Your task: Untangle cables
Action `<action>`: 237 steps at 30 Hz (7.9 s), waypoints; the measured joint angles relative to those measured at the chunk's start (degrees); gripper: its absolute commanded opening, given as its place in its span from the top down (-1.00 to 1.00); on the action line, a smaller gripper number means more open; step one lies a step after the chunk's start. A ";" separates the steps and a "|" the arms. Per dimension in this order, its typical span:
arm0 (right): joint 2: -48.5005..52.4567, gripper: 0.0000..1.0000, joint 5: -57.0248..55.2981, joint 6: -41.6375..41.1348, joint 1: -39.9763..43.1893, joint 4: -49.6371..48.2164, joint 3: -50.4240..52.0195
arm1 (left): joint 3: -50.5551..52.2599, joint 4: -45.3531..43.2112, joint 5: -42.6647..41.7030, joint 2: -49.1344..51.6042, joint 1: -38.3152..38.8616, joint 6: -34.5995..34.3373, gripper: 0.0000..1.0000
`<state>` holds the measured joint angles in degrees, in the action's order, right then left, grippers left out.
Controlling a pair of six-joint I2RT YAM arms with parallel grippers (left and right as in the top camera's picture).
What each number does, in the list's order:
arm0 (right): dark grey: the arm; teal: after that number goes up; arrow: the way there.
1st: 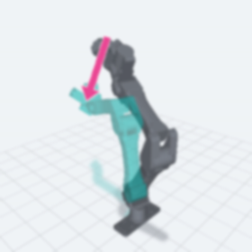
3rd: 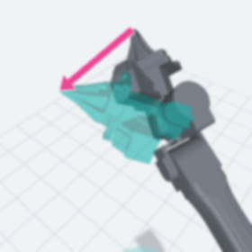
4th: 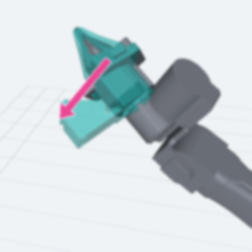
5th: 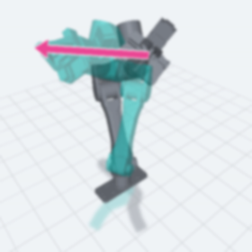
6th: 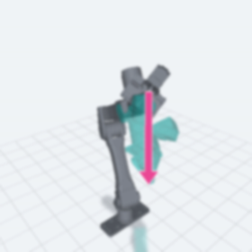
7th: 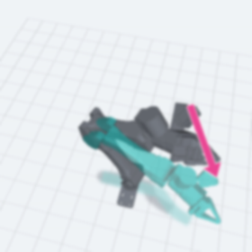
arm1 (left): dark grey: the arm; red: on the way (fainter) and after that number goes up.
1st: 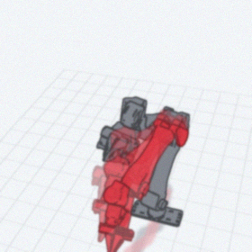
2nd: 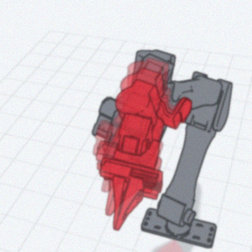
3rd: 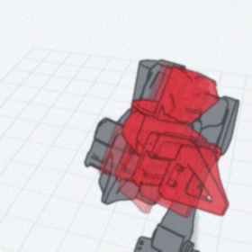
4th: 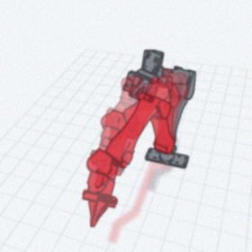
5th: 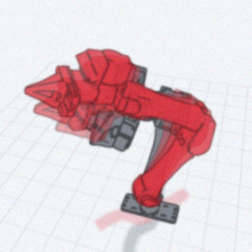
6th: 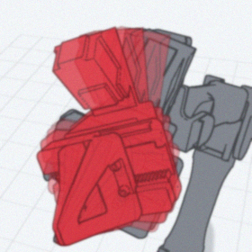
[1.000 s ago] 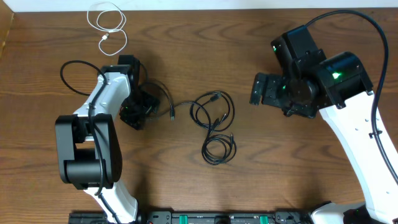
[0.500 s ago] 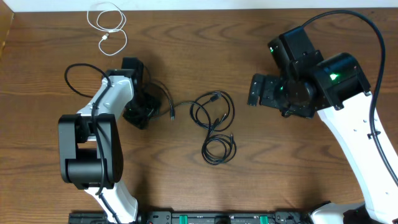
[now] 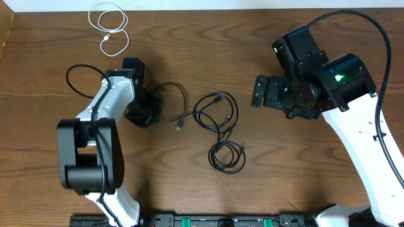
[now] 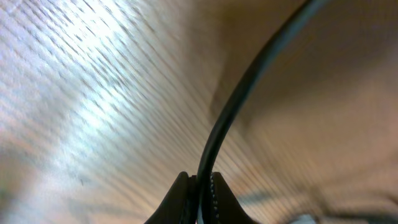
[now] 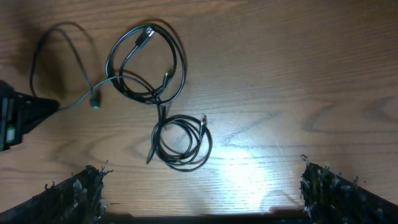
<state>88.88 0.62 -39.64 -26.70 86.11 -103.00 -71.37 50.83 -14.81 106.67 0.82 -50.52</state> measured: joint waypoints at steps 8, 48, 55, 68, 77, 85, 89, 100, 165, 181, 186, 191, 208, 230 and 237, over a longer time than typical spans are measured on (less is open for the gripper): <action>0.00 -0.99 0.02 0.09 0.00 -0.17 0.00 | -2.27 -0.81 -7.74 -19.87 0.00 1.33 0.85; 0.00 -0.57 12.33 37.51 -13.60 -14.78 2.73 | -2.91 -64.98 -33.09 -45.07 0.15 -47.47 0.85; 0.74 -0.07 11.56 37.94 -13.77 -16.81 6.64 | -2.91 -65.83 -32.87 -45.05 0.15 -49.57 0.85; -1.09 0.12 7.15 36.68 -13.77 -16.55 6.60 | -2.91 -59.98 -32.85 -43.45 0.15 -48.17 0.85; -3.13 -0.07 6.01 36.85 -13.77 -13.25 6.40 | -2.91 -60.00 -32.79 -43.34 0.15 -48.17 0.85; -3.13 -0.10 6.27 40.70 -13.77 -12.72 6.40 | -2.91 -60.22 -32.48 -43.34 0.15 -49.44 0.85; -3.10 0.04 8.44 44.11 -13.79 -12.15 6.43 | -2.91 -61.05 -32.44 -43.34 0.04 -50.07 0.85; -3.02 0.21 8.00 46.60 -13.84 -11.69 6.86 | -2.91 -61.22 -32.46 -43.34 -1.57 -51.39 0.85; -10.80 0.97 15.80 -18.91 -4.66 -26.10 -2.71 | -2.93 -27.78 -45.33 -42.10 10.84 21.03 -0.78; -8.24 0.96 12.66 -38.10 -4.63 -26.36 -2.71 | -2.93 -30.12 -46.58 -43.06 15.47 26.84 -0.55; -8.24 0.97 13.07 -39.74 -4.66 -26.38 -2.71 | -2.93 -30.08 -46.56 -41.48 16.90 27.91 -0.55; -8.24 0.97 13.11 -40.24 -4.66 -26.43 -2.71 | -2.93 -28.85 -44.92 -40.24 20.15 28.63 -0.52; -8.24 0.97 12.94 -40.46 -5.31 -23.21 -2.71 | -2.93 -30.05 -41.00 -39.80 22.97 29.97 -0.28; -8.24 0.97 15.91 -39.76 -5.31 -24.39 -2.71 | -2.93 -30.29 -40.13 -38.23 22.97 30.03 0.18; -8.24 0.97 13.75 -39.12 -5.31 -22.95 -2.71 | -2.93 -30.47 -40.13 -38.23 22.97 29.79 0.30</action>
<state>80.64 14.37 -78.76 -32.01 63.16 -105.71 -74.30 20.36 -54.94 68.45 23.79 -20.73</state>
